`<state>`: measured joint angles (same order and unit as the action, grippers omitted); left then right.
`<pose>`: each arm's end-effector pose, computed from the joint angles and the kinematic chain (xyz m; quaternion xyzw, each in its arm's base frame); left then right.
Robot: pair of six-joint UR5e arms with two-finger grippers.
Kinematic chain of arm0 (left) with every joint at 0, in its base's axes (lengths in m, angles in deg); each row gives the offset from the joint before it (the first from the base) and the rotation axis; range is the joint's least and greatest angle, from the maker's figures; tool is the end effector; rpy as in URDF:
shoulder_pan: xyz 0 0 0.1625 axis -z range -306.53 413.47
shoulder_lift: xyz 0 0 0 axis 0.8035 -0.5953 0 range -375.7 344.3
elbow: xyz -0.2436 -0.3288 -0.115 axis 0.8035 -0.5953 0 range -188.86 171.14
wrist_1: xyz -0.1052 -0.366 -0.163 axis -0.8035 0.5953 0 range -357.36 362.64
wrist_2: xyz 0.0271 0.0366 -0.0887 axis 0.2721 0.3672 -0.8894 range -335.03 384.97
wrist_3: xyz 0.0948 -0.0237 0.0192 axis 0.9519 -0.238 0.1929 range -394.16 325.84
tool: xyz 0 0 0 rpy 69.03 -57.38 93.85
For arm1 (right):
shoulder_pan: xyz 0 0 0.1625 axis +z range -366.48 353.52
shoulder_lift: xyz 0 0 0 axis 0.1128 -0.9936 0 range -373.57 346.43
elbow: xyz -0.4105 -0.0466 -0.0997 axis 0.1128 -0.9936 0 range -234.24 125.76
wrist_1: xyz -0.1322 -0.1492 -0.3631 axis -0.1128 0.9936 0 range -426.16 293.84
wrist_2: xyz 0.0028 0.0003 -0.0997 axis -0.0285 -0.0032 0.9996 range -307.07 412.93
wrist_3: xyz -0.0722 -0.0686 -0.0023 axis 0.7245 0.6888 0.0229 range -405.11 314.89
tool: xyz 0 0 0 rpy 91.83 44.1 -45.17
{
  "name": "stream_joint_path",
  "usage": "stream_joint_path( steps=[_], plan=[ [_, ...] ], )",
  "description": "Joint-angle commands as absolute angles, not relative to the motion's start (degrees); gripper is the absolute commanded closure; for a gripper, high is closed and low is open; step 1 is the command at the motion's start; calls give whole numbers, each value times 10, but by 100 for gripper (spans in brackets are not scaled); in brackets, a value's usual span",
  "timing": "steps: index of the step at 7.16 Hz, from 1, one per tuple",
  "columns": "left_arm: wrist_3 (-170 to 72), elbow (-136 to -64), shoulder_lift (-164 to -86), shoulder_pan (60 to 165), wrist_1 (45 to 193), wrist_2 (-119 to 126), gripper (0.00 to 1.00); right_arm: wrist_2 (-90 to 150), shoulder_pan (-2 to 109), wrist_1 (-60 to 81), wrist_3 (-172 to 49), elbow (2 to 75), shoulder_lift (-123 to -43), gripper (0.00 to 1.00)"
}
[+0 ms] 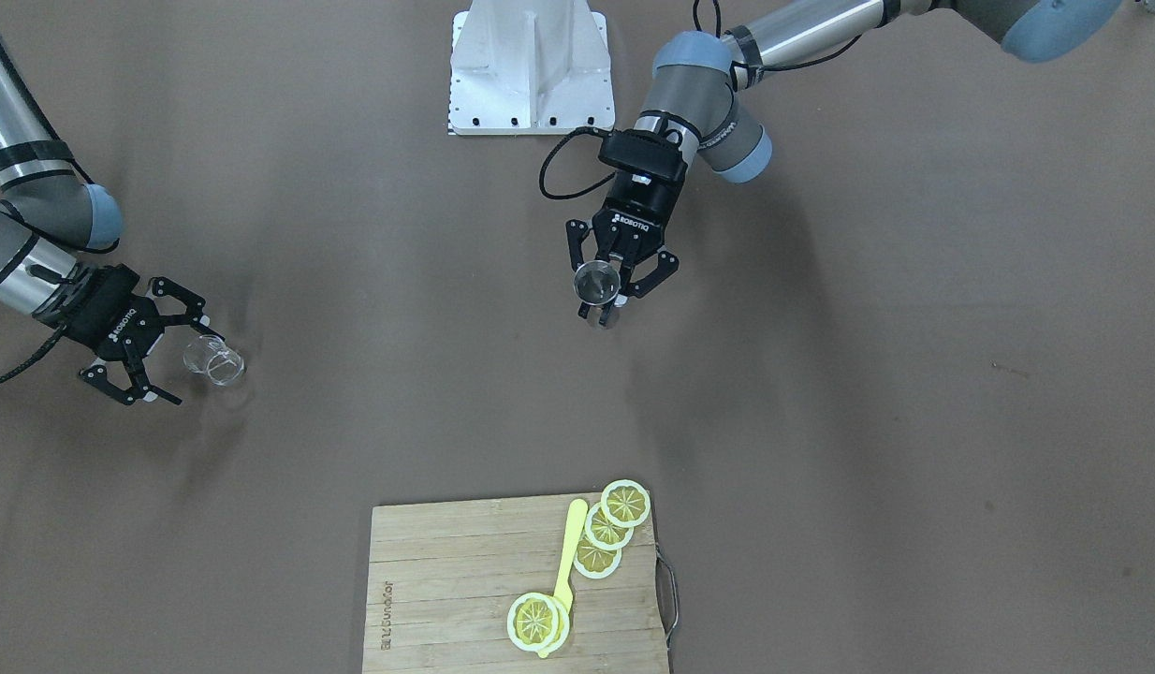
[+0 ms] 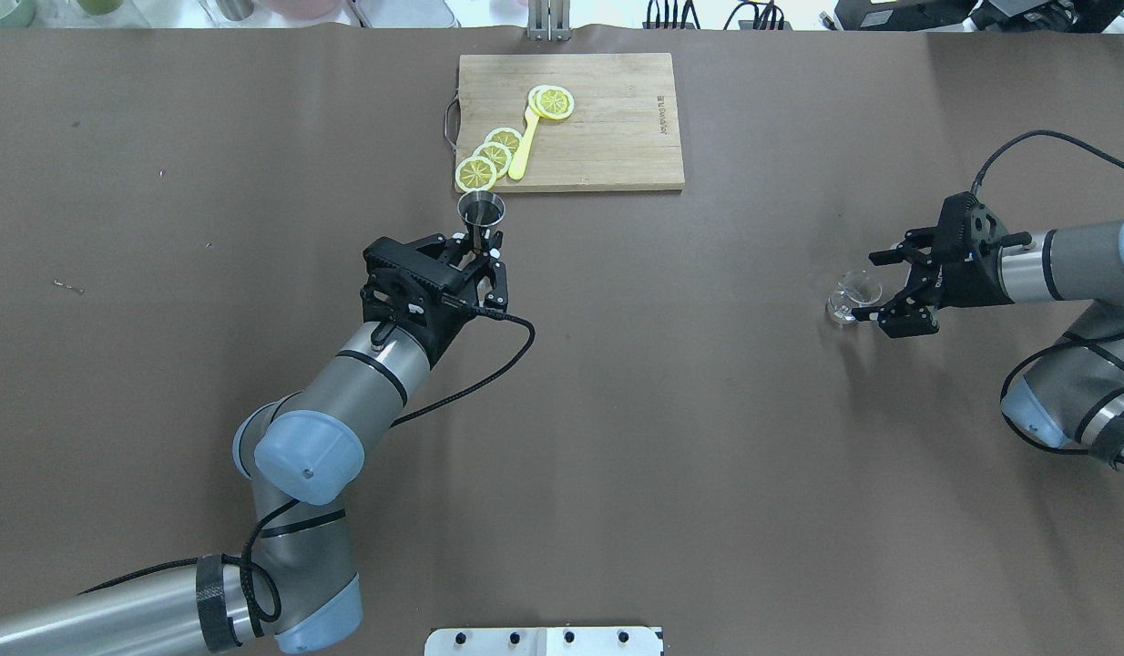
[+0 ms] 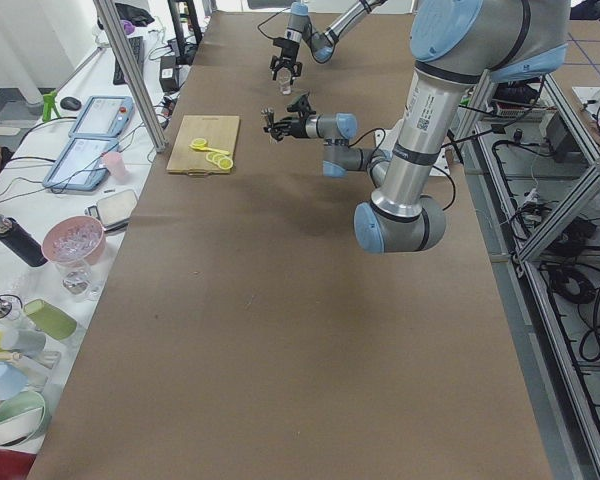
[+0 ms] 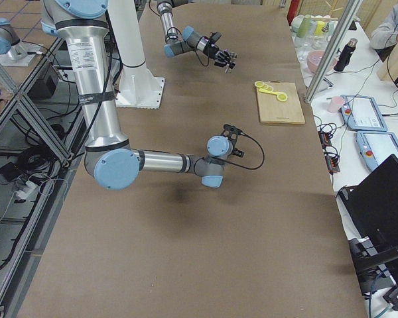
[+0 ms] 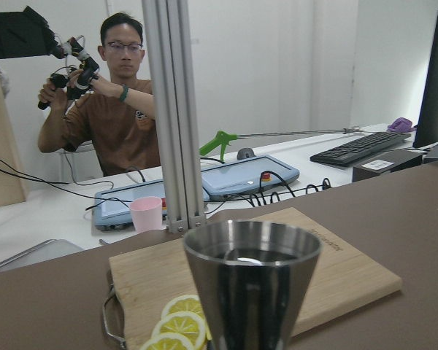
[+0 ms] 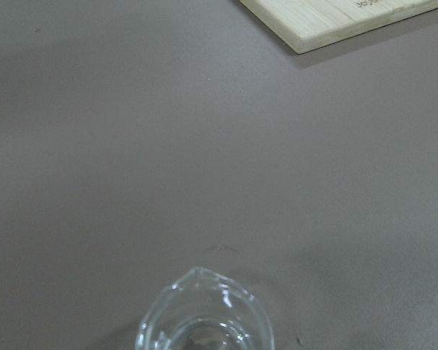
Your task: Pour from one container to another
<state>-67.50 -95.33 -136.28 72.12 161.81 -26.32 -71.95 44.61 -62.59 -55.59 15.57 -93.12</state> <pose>0.5362 -0.3875 0.2425 0.6043 0.4209 -0.0282 0.6760 -0.2962 -0.4884 0.5686 0.4395 -0.4609 -0.3640 0.6797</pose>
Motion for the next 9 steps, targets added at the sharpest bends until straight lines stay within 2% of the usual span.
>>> stream_joint_path(
  steps=[1, 5, 9],
  plan=[
    [-605, -953, -1362, 710, 1676, -307, 100, -717, 442, -626, -564, 157, -931, 6],
    [-603, -952, -1362, 680, 1681, -309, 100, -702, 429, -626, -567, 157, -930, 8],
    [-586, -930, -1342, 645, 1773, -308, 100, -700, 423, -626, -566, 155, -928, 14]
  ],
)
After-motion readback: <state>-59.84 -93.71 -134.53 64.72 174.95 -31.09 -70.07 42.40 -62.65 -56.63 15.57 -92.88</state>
